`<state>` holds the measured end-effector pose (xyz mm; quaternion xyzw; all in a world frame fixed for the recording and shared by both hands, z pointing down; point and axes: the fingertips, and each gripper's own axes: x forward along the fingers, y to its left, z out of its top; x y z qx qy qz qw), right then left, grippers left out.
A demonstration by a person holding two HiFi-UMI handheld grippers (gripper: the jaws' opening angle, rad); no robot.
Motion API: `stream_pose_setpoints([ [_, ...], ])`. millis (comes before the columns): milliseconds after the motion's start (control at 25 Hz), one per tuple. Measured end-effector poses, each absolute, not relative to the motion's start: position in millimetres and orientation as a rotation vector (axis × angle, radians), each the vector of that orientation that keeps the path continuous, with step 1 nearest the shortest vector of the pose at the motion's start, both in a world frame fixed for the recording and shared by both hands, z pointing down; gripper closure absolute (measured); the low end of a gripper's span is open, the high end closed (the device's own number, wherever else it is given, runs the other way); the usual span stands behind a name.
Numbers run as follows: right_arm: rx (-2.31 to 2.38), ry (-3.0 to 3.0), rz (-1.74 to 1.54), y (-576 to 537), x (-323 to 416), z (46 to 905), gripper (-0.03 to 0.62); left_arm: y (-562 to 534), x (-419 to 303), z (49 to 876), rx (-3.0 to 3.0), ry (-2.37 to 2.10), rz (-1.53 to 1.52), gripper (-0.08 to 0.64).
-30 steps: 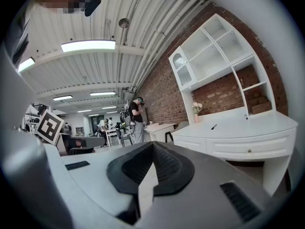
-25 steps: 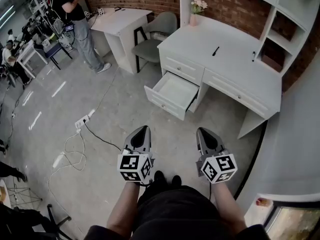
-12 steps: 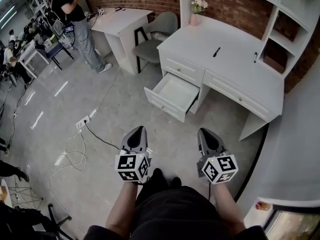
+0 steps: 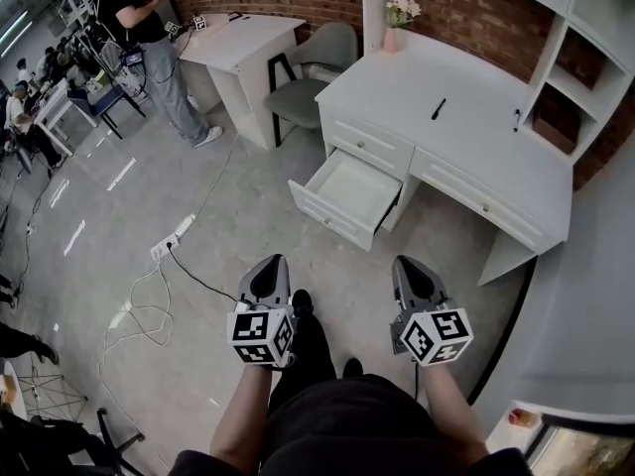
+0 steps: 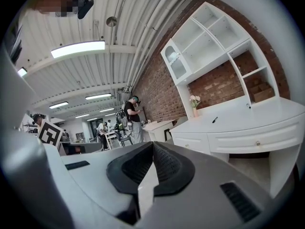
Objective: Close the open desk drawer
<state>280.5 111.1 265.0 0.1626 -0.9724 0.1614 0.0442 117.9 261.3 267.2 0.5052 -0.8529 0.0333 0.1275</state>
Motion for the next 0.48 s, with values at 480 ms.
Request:
stream_pose_setpoints([
  [480,0.59,-2.899,0.491,57.0,167.7,283.6,0.588,200.4,-7.0,295.1,1.505,-2.403,0.108,0.551],
])
